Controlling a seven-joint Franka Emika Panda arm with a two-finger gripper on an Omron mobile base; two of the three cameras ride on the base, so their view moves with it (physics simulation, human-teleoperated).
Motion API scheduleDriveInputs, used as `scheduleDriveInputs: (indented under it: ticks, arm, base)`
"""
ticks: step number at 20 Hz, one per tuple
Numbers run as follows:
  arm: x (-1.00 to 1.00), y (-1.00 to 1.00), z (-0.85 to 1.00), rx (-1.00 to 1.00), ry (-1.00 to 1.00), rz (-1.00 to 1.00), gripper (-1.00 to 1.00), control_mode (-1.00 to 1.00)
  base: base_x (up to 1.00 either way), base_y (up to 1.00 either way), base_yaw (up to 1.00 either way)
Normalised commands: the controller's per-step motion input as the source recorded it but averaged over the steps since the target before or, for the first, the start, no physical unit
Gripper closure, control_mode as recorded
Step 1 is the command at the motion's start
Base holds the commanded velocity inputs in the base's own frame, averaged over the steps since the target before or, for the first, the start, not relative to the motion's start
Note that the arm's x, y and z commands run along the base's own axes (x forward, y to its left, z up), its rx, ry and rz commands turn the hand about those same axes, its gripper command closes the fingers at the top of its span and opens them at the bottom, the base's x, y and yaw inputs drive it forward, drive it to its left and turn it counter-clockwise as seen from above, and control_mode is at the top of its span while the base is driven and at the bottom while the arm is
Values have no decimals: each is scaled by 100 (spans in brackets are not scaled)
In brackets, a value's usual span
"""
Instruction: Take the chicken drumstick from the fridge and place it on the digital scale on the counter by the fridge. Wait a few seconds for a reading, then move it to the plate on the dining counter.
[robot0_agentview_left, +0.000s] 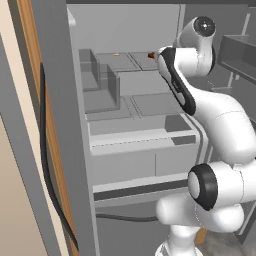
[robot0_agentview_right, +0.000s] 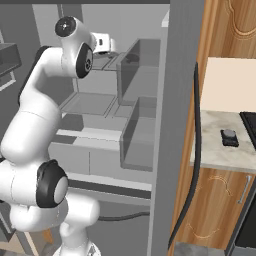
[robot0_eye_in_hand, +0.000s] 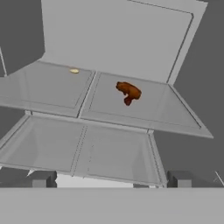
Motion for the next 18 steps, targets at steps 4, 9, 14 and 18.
scheduleDriveInputs:
  ticks: [4,9,14,18]
  arm:
    - [3,-23,-13,4,0,0,-100,-100]
    - [15,0,-10,0,6,-3,-100,-100]
    - [1,-2,-7,8,2,-2,-100,-100]
    - [0,-1,-10,16,0,-18,-100,-100]
  base:
    - [0,0,0]
    - [0,0,0]
    - [0,0,0]
    - [0,0,0]
